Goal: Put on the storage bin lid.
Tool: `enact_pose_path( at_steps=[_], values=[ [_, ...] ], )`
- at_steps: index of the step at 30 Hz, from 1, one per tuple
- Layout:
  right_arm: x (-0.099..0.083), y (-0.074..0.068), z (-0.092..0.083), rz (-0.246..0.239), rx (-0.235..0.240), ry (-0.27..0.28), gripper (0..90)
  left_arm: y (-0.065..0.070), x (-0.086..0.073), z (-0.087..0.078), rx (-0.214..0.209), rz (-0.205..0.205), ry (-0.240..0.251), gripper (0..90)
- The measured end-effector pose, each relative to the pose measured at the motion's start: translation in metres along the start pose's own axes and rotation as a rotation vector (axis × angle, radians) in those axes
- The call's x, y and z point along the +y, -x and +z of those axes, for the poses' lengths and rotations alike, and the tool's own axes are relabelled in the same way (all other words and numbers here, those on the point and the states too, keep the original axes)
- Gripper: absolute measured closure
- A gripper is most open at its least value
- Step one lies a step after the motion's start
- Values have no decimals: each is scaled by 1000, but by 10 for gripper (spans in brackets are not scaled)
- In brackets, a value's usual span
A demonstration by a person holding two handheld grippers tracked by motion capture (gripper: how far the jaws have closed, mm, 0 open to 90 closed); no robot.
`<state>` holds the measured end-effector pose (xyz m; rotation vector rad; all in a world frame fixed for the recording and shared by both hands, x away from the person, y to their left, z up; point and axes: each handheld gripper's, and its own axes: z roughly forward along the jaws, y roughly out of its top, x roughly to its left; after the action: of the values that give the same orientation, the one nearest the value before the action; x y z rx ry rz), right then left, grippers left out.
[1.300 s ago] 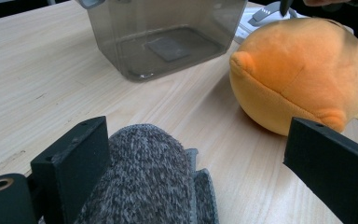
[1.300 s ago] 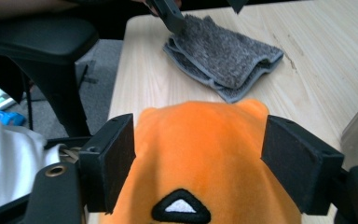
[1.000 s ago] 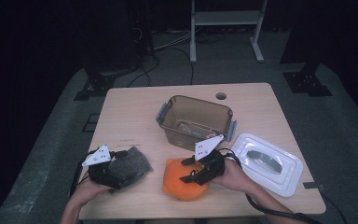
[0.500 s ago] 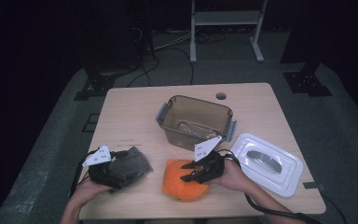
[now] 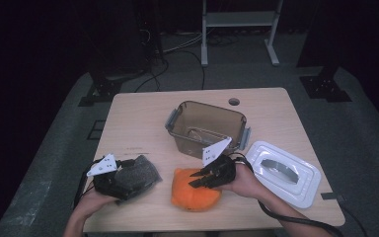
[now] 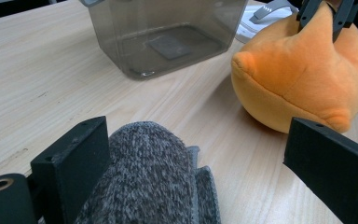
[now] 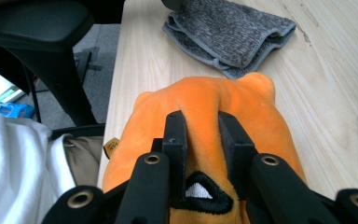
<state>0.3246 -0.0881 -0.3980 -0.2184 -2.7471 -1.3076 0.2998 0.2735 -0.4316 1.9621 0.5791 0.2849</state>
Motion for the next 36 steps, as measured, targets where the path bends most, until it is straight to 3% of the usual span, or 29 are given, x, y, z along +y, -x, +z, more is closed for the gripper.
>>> enact_pose_path(
  at_steps=[6,10,18,36],
  values=[
    [10,0,-10,16,5,28,751,0,0,-1,2,-1,4,61],
    [21,1,-26,22,10,78,751,0,1,-1,3,2,6,61],
    [46,3,-58,12,-28,135,750,0,0,-1,4,-2,5,61],
    [86,14,-99,-8,-95,184,750,-2,1,-2,5,-3,13,61]
  ],
)
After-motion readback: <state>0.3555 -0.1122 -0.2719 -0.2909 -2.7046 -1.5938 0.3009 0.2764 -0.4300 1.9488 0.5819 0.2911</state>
